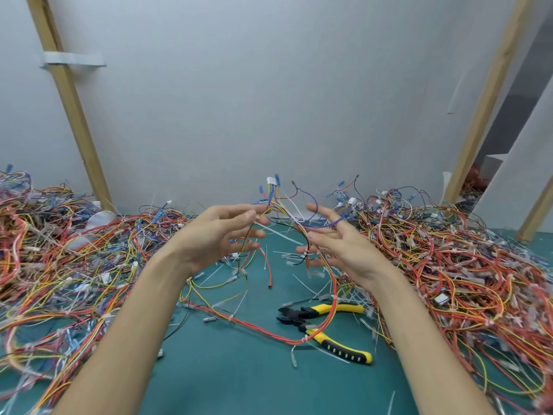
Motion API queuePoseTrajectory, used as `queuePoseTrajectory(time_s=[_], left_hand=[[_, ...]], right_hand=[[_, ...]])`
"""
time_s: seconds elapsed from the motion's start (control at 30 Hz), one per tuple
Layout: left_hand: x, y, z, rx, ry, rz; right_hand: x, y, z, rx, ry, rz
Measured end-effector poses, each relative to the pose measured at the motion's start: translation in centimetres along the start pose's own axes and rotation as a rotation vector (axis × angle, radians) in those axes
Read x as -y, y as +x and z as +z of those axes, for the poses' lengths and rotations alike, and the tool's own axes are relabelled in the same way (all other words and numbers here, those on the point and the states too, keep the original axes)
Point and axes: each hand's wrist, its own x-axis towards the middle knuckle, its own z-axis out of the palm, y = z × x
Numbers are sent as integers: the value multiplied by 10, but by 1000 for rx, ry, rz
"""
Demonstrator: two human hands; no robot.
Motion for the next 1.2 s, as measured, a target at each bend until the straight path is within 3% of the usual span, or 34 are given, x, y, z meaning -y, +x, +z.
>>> queuePoseTrajectory(time_s=[0.33,0.5,0.73,1.0,1.2], left_hand=[[-5,-4,6,9,98,101],[-7,-5,10,-27,163,146],[-10,-8,15,-68,225,166],[-12,-8,14,-160,250,254],[-11,-6,12,-226,290,268]], right_hand=[[2,-1,-9,-90,-575,64],[7,-4,-8,1,-634,48],[8,-3,1,17,-348,90],[9,-5,-1,169,96,80],[11,-4,1,212,245,56]])
